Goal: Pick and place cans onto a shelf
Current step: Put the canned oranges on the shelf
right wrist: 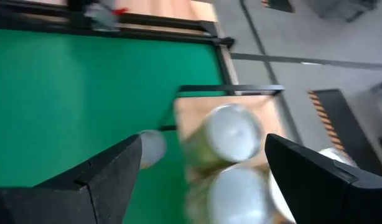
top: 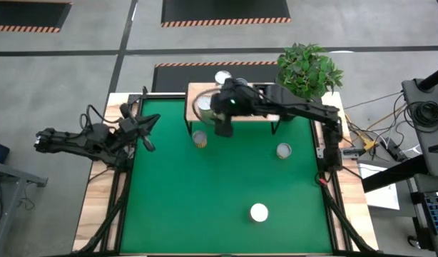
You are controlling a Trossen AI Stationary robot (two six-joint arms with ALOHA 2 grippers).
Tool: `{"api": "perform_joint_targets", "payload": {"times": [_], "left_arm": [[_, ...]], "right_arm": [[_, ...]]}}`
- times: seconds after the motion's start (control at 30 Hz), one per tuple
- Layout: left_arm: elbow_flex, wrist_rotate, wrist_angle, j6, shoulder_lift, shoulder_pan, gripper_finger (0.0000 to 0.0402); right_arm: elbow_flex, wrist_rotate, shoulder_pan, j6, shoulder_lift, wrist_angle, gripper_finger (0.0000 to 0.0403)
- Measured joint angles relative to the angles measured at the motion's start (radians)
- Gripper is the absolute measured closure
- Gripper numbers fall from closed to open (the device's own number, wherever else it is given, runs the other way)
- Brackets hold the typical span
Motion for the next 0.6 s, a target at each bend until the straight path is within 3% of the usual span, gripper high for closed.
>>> {"api": "perform_joint_targets", "payload": {"times": [0.2,0.6], "left_arm": [[0.000,0.059,0.027,-0.004,0.042,0.000,0.0402],[0.000,0.157,0.199,-0.023,0.180,0.000,0.0402]], "right_arm": [[-0.224,0.003,0.115,0.029,-0.131,0.084,0.0076],[-0.955,0.030,0.262,-0.009,-0.496,0.648,0.0076]]}}
